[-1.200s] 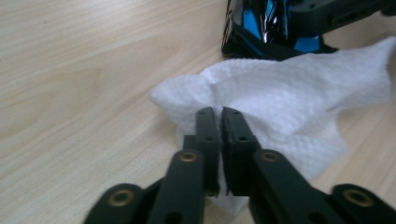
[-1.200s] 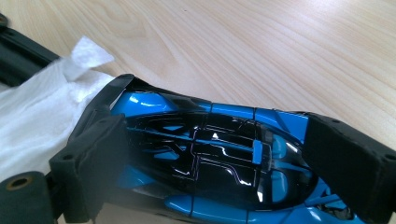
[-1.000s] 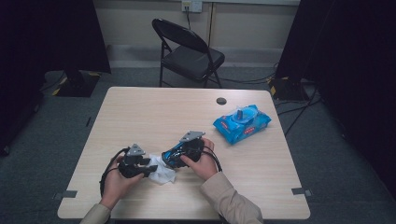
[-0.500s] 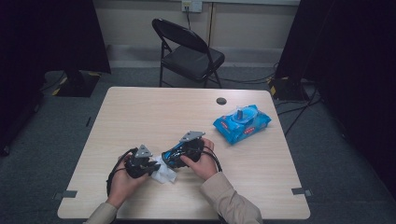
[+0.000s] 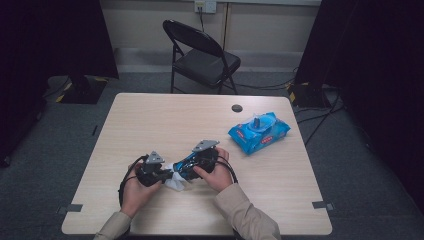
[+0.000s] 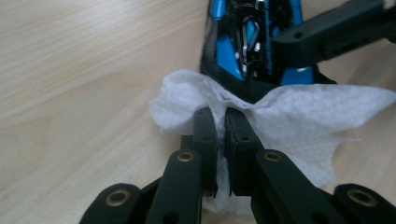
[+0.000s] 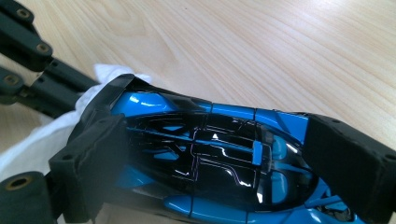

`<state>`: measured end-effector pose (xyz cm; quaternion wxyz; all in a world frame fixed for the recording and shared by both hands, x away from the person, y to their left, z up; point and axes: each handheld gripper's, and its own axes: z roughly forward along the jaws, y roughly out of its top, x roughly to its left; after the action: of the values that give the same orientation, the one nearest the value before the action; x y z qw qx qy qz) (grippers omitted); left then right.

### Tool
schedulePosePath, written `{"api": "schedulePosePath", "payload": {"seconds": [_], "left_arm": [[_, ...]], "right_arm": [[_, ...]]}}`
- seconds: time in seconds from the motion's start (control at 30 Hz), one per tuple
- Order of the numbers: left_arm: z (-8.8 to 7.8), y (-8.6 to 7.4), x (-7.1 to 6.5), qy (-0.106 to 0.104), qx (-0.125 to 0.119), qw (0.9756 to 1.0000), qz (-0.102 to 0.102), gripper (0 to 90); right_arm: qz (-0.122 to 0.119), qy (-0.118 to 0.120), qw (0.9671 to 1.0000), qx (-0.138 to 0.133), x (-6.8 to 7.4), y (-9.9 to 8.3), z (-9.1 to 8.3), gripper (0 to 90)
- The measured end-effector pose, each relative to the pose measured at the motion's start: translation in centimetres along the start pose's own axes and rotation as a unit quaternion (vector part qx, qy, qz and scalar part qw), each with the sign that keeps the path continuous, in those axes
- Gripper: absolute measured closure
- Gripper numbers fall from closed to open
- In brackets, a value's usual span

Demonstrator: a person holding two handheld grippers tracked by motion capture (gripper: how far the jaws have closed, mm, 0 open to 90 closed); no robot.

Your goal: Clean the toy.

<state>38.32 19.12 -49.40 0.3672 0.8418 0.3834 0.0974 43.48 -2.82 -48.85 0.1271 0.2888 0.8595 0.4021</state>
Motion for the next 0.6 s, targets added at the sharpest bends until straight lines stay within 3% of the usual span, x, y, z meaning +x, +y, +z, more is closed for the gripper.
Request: {"api": "schedulePosePath", "payload": {"seconds": [0.27,0.37,0.6], "left_arm": [[0.0,-0.1,-1.1,-0.015,0.005,0.9999,0.005,85.1],[-0.1,-0.2,-1.5,-0.031,0.008,0.9995,-0.001,85.5],[0.5,0.2,-3.6,-0.051,0.012,0.9984,0.02,85.6]], "right_arm": [[-0.002,0.001,1.0,0.007,-0.1,0.2,0.0,6.9],[-0.001,0.001,1.0,0.003,-0.1,0.1,0.0,6.9],[-0.002,0.001,1.0,0.005,-0.1,0.1,0.0,6.9]]}}
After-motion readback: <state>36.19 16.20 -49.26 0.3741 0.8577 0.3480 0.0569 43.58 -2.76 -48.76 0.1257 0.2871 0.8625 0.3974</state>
